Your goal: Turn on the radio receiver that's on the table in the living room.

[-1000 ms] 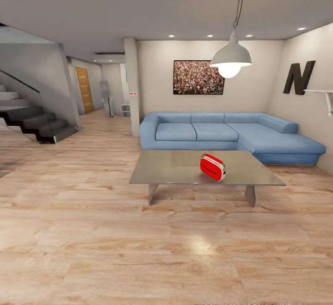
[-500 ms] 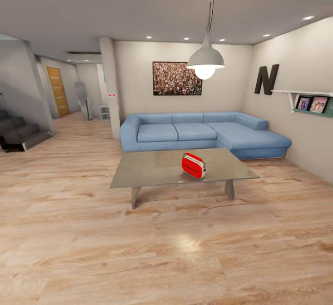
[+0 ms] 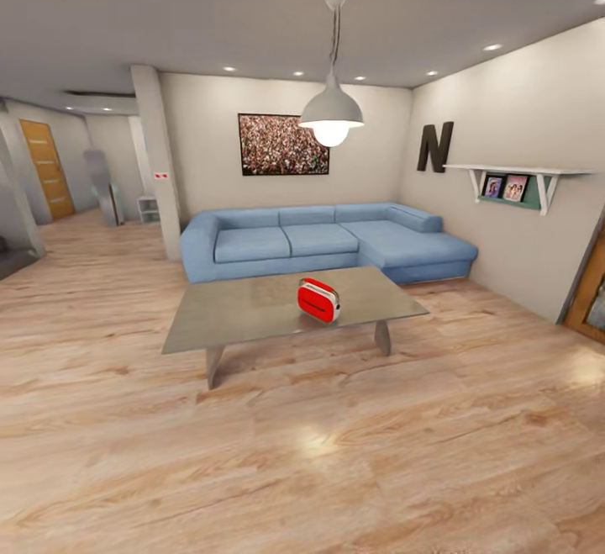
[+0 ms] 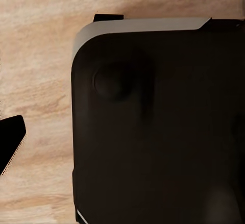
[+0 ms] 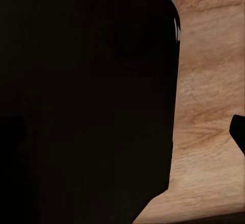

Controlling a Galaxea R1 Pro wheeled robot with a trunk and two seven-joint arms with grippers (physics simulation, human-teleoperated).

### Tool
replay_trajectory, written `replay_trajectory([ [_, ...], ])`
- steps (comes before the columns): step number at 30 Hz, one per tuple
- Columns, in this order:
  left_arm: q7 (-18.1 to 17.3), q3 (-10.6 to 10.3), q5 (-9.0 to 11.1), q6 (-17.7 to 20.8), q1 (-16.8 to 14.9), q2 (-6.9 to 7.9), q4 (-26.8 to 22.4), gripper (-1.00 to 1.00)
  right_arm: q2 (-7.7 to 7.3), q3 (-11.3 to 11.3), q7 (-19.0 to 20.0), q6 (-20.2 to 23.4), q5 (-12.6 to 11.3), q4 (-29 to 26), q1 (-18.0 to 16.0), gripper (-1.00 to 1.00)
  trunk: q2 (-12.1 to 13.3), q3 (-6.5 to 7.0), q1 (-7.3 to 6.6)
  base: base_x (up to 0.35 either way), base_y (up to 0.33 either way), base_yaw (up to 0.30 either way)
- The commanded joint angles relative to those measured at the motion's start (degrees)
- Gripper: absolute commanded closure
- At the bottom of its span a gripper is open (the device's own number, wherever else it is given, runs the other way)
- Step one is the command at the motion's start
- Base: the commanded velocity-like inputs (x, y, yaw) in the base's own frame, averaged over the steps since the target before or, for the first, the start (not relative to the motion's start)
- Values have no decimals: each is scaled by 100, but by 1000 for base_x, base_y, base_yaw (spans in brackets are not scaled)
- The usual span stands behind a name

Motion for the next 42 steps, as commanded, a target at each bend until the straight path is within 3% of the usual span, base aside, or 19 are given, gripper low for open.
replay_trajectory([
  [1, 0, 0, 0, 0, 0, 0, 0, -100, 0, 4, 0, 0, 3, 0, 0, -100, 0, 2, 0, 0, 0, -279],
  [26, 0, 0, 0, 0, 0, 0, 0, -100, 0, 48, 1, 2, 41, 0, 0, -100, 0, 8, 0, 0, 0, -281],
  [34, 0, -14, 8, 11, 0, 0, 0, -100, 0, 46, 0, 13, 35, 0, 0, -100, 0, 8, 0, 22, 0, -56],
  [42, 0, -17, 17, 17, 0, 0, 0, -100, 0, 48, 0, 17, 42, 0, 0, -100, 0, 8, 0, 265, 0, -4],
])
